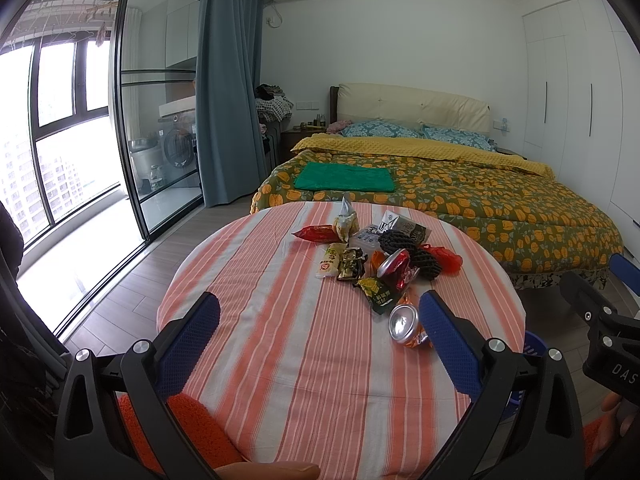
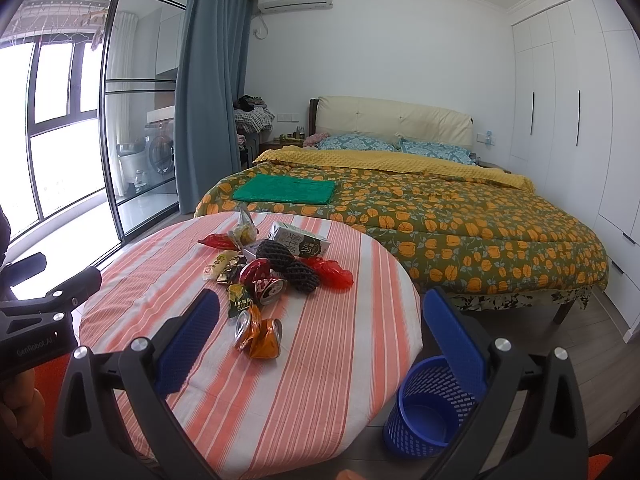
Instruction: Collect trash
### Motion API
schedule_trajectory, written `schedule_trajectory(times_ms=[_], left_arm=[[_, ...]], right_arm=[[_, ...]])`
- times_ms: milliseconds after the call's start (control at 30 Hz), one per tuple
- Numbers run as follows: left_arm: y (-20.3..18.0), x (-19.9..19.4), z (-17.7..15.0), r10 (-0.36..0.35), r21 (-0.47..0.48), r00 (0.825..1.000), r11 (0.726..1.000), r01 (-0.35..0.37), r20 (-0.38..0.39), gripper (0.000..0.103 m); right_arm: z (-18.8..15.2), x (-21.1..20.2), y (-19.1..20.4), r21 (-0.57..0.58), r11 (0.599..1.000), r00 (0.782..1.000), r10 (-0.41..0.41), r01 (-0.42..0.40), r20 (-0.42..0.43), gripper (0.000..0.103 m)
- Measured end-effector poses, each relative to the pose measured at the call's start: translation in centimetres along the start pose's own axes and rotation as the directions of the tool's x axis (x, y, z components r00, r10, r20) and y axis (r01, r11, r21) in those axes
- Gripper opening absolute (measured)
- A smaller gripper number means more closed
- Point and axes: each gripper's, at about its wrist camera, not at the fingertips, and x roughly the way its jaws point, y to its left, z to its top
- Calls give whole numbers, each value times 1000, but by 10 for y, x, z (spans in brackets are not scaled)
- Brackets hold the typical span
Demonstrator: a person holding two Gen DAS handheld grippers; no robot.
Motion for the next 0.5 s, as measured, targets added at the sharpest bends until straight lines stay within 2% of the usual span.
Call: schedule_trajectory(times_ms=[500], left_arm=[[0,0,0,1,-1,1000,1000,-1,-1,99]], right_arm=[[-1,1,-1,0,1000,1000,0,0,-2,98]])
